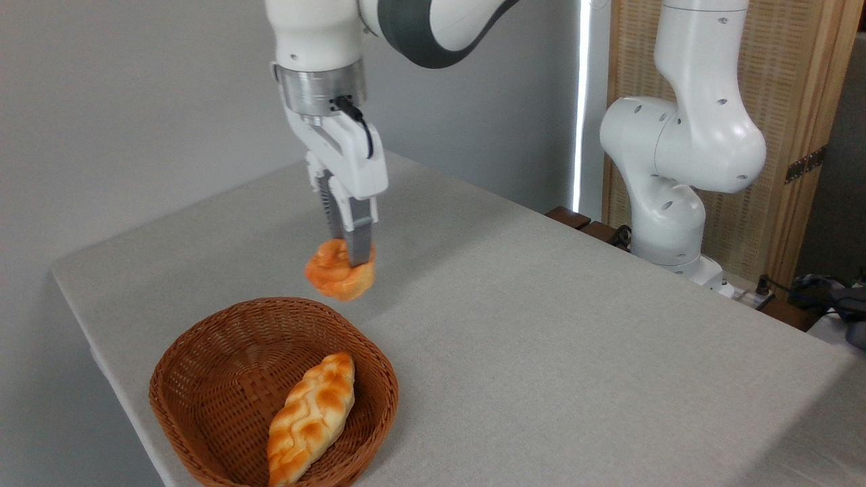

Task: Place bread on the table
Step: 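Lift the bun out of the basket and carry it beside the basket, then lower the bun onto the table and open the gripper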

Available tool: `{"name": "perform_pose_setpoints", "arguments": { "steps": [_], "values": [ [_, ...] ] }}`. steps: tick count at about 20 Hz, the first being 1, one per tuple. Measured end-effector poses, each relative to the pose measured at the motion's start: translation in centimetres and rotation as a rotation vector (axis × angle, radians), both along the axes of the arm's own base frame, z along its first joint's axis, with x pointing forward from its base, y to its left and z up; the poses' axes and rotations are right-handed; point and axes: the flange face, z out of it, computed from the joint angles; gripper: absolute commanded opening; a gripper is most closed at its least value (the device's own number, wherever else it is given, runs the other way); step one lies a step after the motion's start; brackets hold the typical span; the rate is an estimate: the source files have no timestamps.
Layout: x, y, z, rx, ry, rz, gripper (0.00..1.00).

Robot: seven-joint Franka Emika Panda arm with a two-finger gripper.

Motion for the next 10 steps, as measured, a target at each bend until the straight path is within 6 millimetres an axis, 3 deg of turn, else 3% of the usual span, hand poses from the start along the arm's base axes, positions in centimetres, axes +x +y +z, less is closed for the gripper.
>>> {"name": "perform_pose_setpoints", "arguments": {
  "steps": [1,3,4,7,10],
  "values": [
    [-1.0,-0.5,-0.9,0.007,0.017,-0.019,0.55],
    [-2.3,-1.3,-3.1,0.018,0.055,-0.053,0.87],
    [-2.5,-1.5,-4.0,0.020,0.065,-0.062,0.96],
    [-2.7,-1.6,-5.6,0.022,0.068,-0.069,1.00],
    [-2.7,-1.6,-5.6,0.022,0.067,-0.070,1.00]
  ]
}}
